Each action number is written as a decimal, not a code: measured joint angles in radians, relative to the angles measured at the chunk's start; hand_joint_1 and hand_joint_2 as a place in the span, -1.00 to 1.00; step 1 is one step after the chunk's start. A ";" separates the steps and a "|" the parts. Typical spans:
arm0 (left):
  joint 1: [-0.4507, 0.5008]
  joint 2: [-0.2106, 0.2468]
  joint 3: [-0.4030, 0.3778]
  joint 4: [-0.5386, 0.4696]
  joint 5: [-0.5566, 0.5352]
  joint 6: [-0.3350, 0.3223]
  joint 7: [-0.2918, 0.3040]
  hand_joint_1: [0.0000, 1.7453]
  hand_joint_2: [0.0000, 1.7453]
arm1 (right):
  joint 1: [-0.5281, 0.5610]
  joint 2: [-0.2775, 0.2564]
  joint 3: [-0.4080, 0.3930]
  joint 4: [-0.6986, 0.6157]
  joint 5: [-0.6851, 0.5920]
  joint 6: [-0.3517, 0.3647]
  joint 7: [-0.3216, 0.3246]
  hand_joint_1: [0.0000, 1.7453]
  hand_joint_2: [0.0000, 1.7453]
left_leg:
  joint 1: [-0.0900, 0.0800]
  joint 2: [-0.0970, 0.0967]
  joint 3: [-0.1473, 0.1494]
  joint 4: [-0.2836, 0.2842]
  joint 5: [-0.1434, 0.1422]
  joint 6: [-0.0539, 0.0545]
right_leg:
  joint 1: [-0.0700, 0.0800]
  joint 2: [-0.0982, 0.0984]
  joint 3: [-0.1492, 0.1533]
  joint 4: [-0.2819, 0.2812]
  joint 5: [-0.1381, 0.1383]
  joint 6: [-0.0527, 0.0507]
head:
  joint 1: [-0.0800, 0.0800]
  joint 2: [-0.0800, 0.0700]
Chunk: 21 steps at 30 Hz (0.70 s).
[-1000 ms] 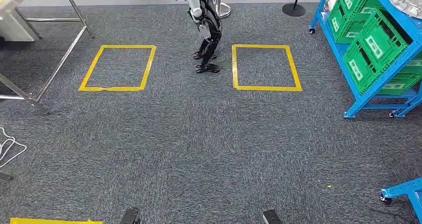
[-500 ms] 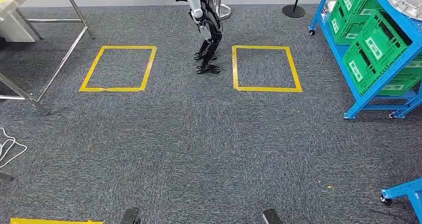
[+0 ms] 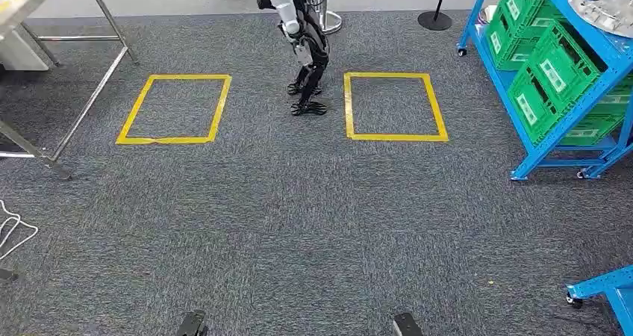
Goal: Take the parts from the cabinet and place them on the table.
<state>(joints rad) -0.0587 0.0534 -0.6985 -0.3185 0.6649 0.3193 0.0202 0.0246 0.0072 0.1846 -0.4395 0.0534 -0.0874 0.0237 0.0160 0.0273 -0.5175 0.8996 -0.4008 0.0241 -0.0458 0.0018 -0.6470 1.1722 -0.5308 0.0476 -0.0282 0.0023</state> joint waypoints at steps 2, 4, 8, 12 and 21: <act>-0.001 -0.005 0.000 0.000 0.003 0.010 0.003 -1.00 -1.00 | -0.006 0.000 0.000 0.000 0.000 0.002 0.000 -1.00 -1.00 | 0.013 0.013 -0.015 0.059 -0.035 -0.029 | -0.018 -0.054 0.078 -0.171 0.071 0.035 | 0.002 0.000; 0.000 0.002 0.000 0.000 0.004 0.013 0.006 -1.00 -1.00 | -0.014 0.007 0.003 -0.003 0.000 0.003 0.002 -1.00 -1.00 | 0.008 0.027 -0.033 0.110 -0.076 -0.049 | -0.005 -0.050 0.058 -0.127 0.060 -0.004 | 0.001 0.000; -0.004 -0.003 0.001 0.000 0.005 0.017 0.008 -1.00 -1.00 | -0.011 0.006 0.004 -0.004 0.001 0.004 0.003 -1.00 -1.00 | 0.019 0.027 -0.026 0.123 -0.099 -0.057 | 0.001 -0.013 0.052 -0.124 0.059 -0.029 | -0.006 0.000; -0.004 -0.005 0.000 0.000 0.005 0.017 0.008 -1.00 -1.00 | -0.011 0.006 0.004 -0.004 0.003 0.004 0.003 -1.00 -1.00 | 0.013 -0.018 -0.161 0.408 -0.243 -0.039 | 0.021 0.021 0.053 -0.124 0.058 -0.032 | -0.013 0.000; -0.001 0.009 0.001 0.000 0.005 0.022 0.016 -1.00 -1.00 | -0.012 0.019 0.006 -0.004 0.003 0.009 0.003 -1.00 -1.00 | -0.051 -0.113 -0.074 0.146 -0.057 0.046 | 0.008 0.126 0.052 -0.133 0.066 -0.027 | -0.016 0.000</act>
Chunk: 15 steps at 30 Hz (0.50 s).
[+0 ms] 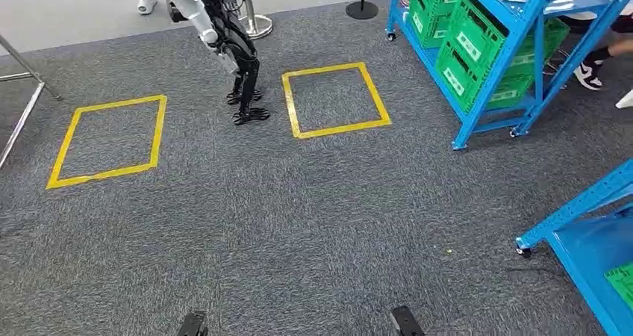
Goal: Take the parts from the cabinet and place them on the table.
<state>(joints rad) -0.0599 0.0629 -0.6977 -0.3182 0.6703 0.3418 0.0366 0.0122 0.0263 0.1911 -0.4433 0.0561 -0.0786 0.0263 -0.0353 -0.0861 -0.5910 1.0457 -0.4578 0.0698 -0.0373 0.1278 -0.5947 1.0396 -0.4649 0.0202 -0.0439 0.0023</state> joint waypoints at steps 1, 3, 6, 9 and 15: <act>0.000 0.003 0.000 0.000 0.000 0.003 0.000 -1.00 -1.00 | 0.004 0.003 0.001 0.000 0.000 0.002 0.000 -1.00 -1.00 | -0.005 0.008 0.008 -0.016 0.006 0.006 | -0.002 0.011 0.004 -0.011 0.005 0.007 | 0.000 0.000; -0.004 -0.002 0.000 -0.005 0.000 0.003 -0.001 -1.00 -1.00 | 0.006 -0.004 0.001 0.000 0.000 0.002 0.000 -1.00 -1.00 | 0.002 0.043 0.053 -0.102 0.035 0.012 | 0.010 -0.042 -0.007 0.007 -0.006 -0.002 | 0.000 0.000; 0.000 -0.007 0.000 -0.005 0.001 0.002 -0.002 -1.00 -1.00 | -0.007 -0.007 0.001 0.000 0.000 0.002 0.000 -1.00 -1.00 | 0.004 0.081 0.058 -0.112 0.037 0.010 | 0.014 -0.111 -0.097 0.199 -0.095 -0.014 | 0.005 0.000; 0.006 -0.012 0.000 -0.005 -0.003 -0.017 -0.009 -1.00 -1.00 | -0.002 -0.014 0.001 0.000 -0.001 0.002 0.000 -1.00 -1.00 | 0.007 0.122 0.054 -0.106 0.032 0.003 | 0.012 -0.121 -0.111 0.227 -0.093 0.018 | 0.004 0.000; 0.003 -0.010 -0.001 -0.005 -0.001 -0.008 -0.016 -1.00 -1.00 | -0.004 -0.016 0.001 0.000 -0.007 0.003 0.003 -1.00 -1.00 | 0.007 0.173 0.037 -0.044 -0.005 -0.036 | 0.019 -0.169 0.028 -0.023 -0.010 -0.003 | 0.001 0.000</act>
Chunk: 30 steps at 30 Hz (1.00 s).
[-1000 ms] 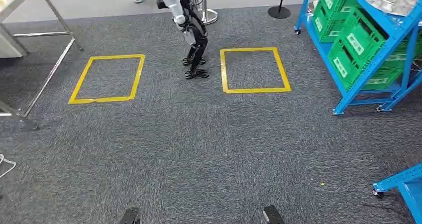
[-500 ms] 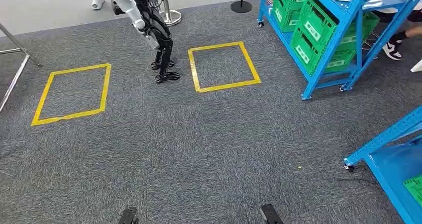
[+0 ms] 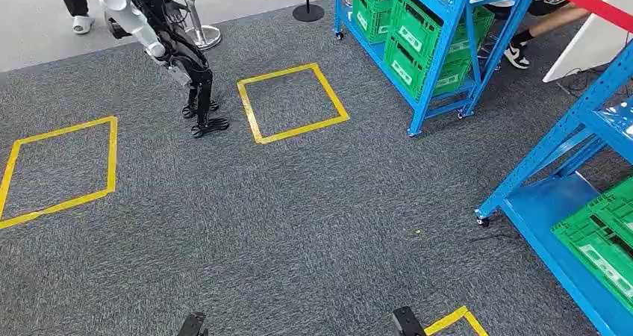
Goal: Take the parts from the cabinet and place them on the table.
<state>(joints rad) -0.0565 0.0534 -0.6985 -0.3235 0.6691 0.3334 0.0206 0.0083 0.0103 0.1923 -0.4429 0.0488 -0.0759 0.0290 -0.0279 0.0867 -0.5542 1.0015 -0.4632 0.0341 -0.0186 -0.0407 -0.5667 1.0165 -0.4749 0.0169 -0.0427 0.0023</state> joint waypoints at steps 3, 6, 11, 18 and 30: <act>-0.003 -0.004 0.000 0.000 0.000 0.008 0.005 -1.00 -1.00 | 0.003 0.000 0.000 0.001 0.000 0.001 0.001 -1.00 -1.00 | 0.012 -0.025 -0.008 0.022 -0.019 -0.014 | -0.007 0.027 -0.003 -0.002 0.011 -0.017 | 0.000 0.000; -0.002 -0.005 0.000 0.000 0.000 0.011 0.007 -1.00 -1.00 | 0.001 -0.001 0.000 0.001 0.000 0.001 0.003 -1.00 -1.00 | 0.027 -0.080 -0.089 0.224 -0.145 -0.030 | -0.004 0.056 -0.010 -0.002 0.018 -0.027 | -0.002 0.000; -0.002 -0.008 0.000 -0.001 -0.002 0.011 0.013 -1.00 -1.00 | 0.003 -0.002 0.000 0.003 -0.002 0.001 0.005 -1.00 -1.00 | 0.029 -0.104 -0.038 0.138 -0.060 -0.010 | 0.003 0.115 -0.013 -0.002 0.027 -0.027 | -0.001 0.000; -0.008 -0.003 0.000 -0.005 -0.003 0.014 0.015 -1.00 -1.00 | 0.010 0.005 0.000 0.003 -0.004 0.002 0.006 -1.00 -1.00 | 0.024 -0.116 0.039 -0.041 0.007 0.021 | -0.008 0.144 -0.034 -0.003 0.049 0.007 | -0.002 0.000; -0.011 -0.011 0.000 -0.006 -0.013 0.013 0.016 -1.00 -1.00 | 0.003 -0.005 0.000 0.002 -0.005 0.001 0.006 -1.00 -1.00 | 0.006 0.020 -0.009 0.007 0.004 -0.004 | -0.002 -0.008 0.009 -0.003 -0.007 0.004 | 0.002 0.000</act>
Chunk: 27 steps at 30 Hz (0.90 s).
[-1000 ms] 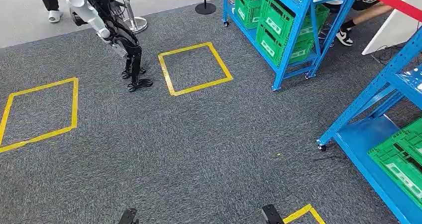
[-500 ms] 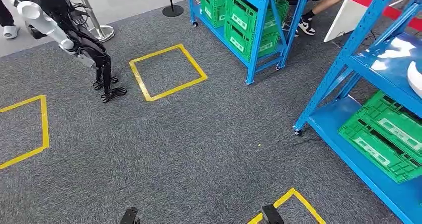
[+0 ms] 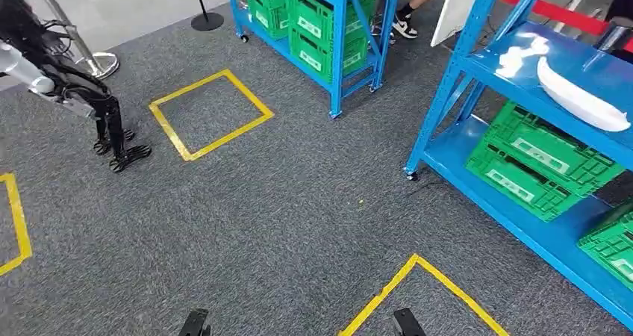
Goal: Take the parts from the cabinet and place them on the table.
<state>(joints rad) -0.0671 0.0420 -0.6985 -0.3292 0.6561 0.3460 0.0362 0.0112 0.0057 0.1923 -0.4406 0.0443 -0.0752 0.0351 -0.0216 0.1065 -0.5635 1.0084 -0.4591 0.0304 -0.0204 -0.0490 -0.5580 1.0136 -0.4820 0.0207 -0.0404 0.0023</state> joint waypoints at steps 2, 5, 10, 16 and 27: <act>-0.001 0.000 0.000 -0.002 -0.005 -0.001 0.000 -1.00 -1.00 | 0.003 -0.002 0.000 0.000 0.000 0.000 0.000 -1.00 -1.00 | 0.003 0.017 0.000 0.000 0.004 -0.007 | 0.003 0.016 -0.006 -0.001 0.007 -0.013 | 0.002 0.000; 0.001 0.004 -0.001 -0.003 -0.011 -0.016 -0.004 -1.00 -1.00 | 0.003 -0.001 -0.001 0.000 -0.002 -0.001 0.001 -1.00 -1.00 | 0.019 -0.090 -0.033 0.089 -0.080 -0.033 | -0.010 0.044 -0.014 -0.003 0.023 -0.034 | -0.001 0.000; 0.004 0.010 -0.008 -0.003 -0.011 -0.021 -0.007 -1.00 -1.00 | 0.008 0.002 0.000 0.000 -0.002 -0.002 0.001 -1.00 -1.00 | 0.028 -0.106 -0.089 0.263 -0.143 -0.037 | -0.006 0.107 -0.035 -0.003 0.043 -0.028 | -0.001 0.000; 0.004 0.016 -0.011 -0.003 -0.011 -0.023 -0.011 -1.00 -1.00 | 0.007 0.007 -0.001 0.000 -0.002 -0.002 0.001 -1.00 -1.00 | 0.017 -0.169 0.055 -0.004 -0.050 -0.007 | -0.012 0.170 -0.051 -0.007 0.069 0.001 | -0.001 0.000; 0.008 0.015 -0.011 0.000 -0.008 -0.030 -0.021 -1.00 -1.00 | 0.015 0.003 0.000 0.000 -0.003 -0.002 0.000 -1.00 -1.00 | 0.005 -0.020 0.027 -0.046 0.010 0.026 | -0.001 0.030 -0.034 0.074 -0.014 0.032 | 0.013 0.000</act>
<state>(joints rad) -0.0588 0.0568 -0.7095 -0.3296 0.6481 0.3162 0.0156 0.0258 0.0084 0.1923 -0.4406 0.0412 -0.0774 0.0355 -0.0165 0.0862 -0.5364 0.9620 -0.4489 0.0560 -0.0218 -0.0192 -0.5916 1.0875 -0.4960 0.0524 -0.0275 0.0023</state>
